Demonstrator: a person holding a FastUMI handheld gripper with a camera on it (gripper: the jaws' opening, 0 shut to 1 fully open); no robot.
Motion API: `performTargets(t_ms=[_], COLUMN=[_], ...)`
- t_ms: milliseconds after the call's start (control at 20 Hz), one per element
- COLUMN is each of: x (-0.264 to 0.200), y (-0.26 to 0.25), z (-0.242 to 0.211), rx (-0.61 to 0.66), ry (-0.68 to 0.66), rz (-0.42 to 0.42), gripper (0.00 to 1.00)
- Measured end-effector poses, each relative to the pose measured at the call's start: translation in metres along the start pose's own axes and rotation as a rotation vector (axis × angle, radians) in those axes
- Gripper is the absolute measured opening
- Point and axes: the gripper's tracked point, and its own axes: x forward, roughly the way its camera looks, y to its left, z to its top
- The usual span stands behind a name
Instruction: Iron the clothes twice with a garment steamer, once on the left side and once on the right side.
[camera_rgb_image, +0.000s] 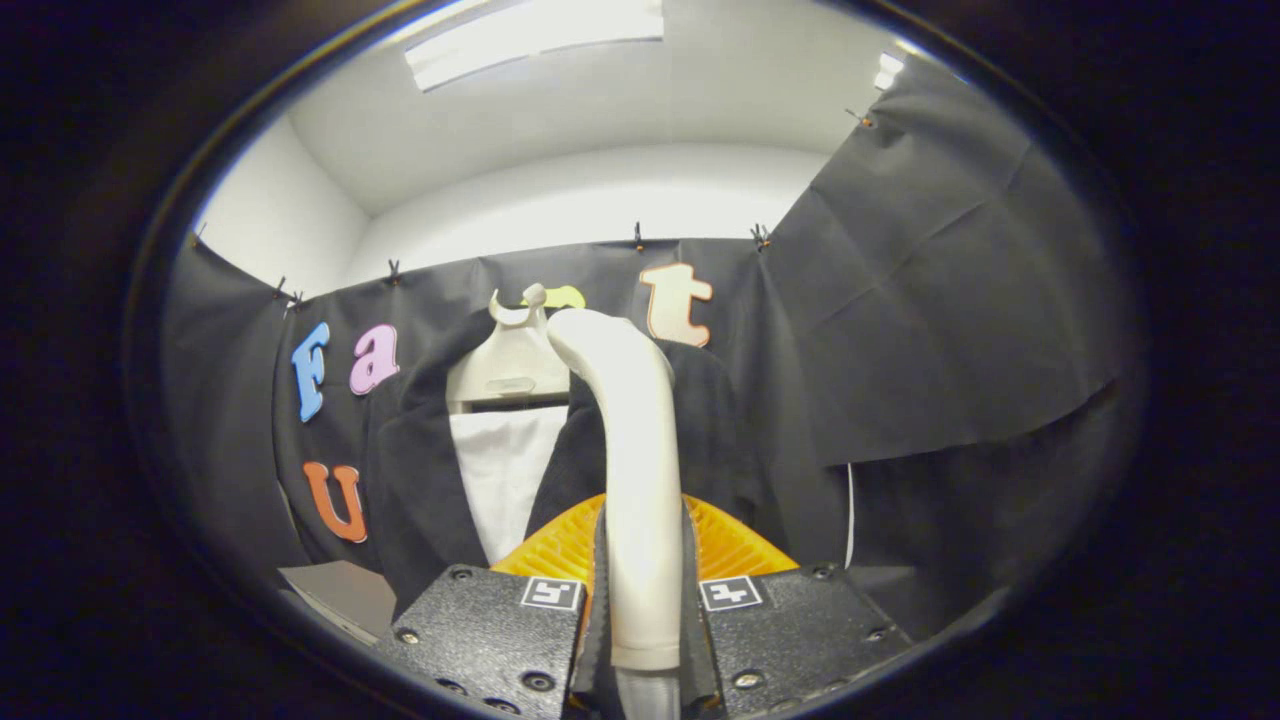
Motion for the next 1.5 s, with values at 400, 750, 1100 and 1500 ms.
performTargets(t_ms=[400, 750, 1100, 1500], x=[0.001, -0.039, -0.077, -0.106], y=[-0.009, -0.012, -0.019, -0.02], z=[-0.019, -0.055, -0.105, -0.15], rx=[-0.065, -0.083, -0.113, -0.143], ry=[0.02, 0.112, 0.223, 0.307], rz=[-0.049, -0.098, -0.157, -0.196], gripper=[0.3, 0.3, 0.3, 0.3])
